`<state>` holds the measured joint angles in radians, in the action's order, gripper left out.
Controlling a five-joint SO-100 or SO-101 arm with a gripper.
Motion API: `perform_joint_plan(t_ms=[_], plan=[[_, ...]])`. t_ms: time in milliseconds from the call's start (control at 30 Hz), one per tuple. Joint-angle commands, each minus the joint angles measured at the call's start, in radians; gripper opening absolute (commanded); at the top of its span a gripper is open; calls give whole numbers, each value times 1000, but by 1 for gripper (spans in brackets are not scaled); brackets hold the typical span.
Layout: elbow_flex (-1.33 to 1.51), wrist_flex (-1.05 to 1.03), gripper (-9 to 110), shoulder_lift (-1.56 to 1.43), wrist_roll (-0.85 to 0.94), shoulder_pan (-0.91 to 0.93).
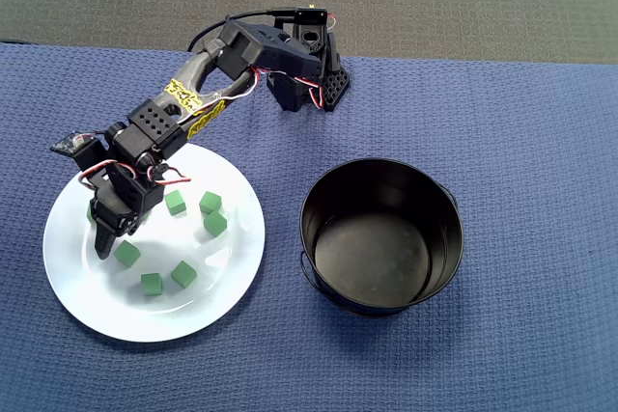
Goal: Pick up the green cubes from the white plate and place them in the black recipient
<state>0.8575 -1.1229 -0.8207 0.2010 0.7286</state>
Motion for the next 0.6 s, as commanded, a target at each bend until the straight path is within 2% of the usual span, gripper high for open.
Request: perform_joint_plan(t_ms=[0, 433, 567], plan=[[-107, 21, 17, 9, -9, -20], [-163, -2, 14, 67, -9, -25], [-155, 0, 10, 71, -6, -25]])
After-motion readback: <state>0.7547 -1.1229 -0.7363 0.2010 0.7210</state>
